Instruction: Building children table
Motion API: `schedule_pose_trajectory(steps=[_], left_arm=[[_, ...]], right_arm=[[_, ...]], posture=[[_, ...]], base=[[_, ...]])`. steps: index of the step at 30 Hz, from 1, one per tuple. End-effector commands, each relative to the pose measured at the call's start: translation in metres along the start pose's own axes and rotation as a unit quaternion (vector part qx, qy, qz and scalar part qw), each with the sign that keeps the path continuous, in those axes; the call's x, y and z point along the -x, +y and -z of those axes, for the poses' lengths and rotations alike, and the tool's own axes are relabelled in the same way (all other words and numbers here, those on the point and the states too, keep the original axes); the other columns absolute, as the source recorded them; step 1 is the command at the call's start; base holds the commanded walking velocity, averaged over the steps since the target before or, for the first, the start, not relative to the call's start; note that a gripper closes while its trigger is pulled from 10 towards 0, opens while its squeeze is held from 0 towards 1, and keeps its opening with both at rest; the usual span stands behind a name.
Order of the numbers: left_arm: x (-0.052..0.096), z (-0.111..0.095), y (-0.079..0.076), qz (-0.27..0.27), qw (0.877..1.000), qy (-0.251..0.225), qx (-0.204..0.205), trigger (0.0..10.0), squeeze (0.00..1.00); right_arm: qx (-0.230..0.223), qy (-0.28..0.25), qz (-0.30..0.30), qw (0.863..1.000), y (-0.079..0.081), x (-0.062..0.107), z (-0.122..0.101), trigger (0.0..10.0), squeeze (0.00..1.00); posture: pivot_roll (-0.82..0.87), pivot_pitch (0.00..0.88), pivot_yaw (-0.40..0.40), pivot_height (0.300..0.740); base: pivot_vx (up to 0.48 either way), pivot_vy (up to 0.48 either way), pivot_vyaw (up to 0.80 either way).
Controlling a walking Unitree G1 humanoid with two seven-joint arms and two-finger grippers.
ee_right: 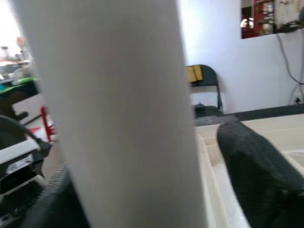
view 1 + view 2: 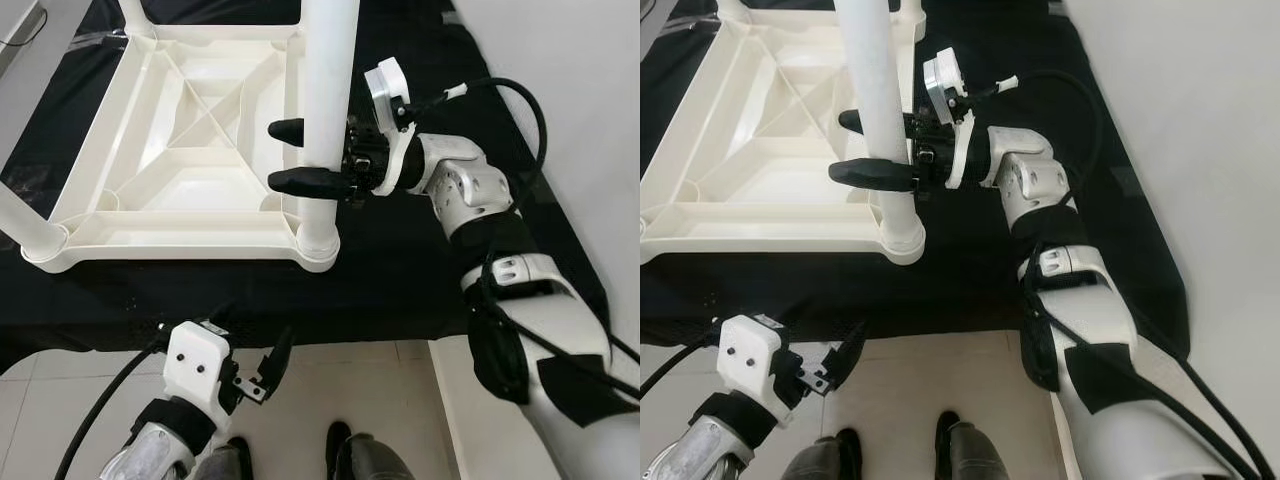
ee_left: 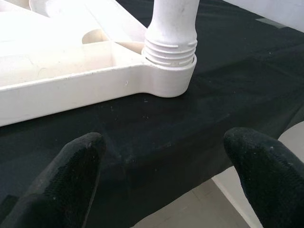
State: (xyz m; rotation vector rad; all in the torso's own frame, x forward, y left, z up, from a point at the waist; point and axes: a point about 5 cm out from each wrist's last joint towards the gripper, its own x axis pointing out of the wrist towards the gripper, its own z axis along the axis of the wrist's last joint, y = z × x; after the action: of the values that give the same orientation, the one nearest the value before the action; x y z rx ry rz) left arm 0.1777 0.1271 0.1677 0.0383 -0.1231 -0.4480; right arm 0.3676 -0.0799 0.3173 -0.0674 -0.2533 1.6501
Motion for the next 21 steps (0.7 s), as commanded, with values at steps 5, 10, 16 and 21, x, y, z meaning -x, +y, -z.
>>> schedule_pose_trajectory(steps=[5,10,16,21], left_arm=[[0.004,0.002,-0.001,0.007,1.000,0.016,-0.001,10.0,0.00],[0.000,0.003,0.000,0.010,1.000,0.016,0.000,10.0,0.00],[-0.002,0.004,0.000,0.014,1.000,0.013,0.001,10.0,0.00],[-0.004,0.004,0.003,0.013,1.000,0.011,-0.001,10.0,0.00]], right_arm=[[0.022,-0.019,-0.005,1.000,-0.002,-0.003,-0.010,0.0,0.00],[0.055,0.001,0.013,0.998,-0.001,0.012,-0.006,0.0,0.00],[0.060,0.077,0.181,0.979,-0.005,0.019,0.019,0.0,0.00],[-0.008,0.136,0.482,0.865,0.021,0.006,0.076,0.0,0.00]], posture=[[0.17,0.332,-0.044,0.740],[0.14,0.316,-0.047,0.740],[0.10,0.302,-0.070,0.740],[0.09,0.306,-0.051,0.740]], base=[[0.000,0.000,0.00],[0.000,0.000,0.00],[0.000,0.000,0.00],[0.000,0.000,0.00]])
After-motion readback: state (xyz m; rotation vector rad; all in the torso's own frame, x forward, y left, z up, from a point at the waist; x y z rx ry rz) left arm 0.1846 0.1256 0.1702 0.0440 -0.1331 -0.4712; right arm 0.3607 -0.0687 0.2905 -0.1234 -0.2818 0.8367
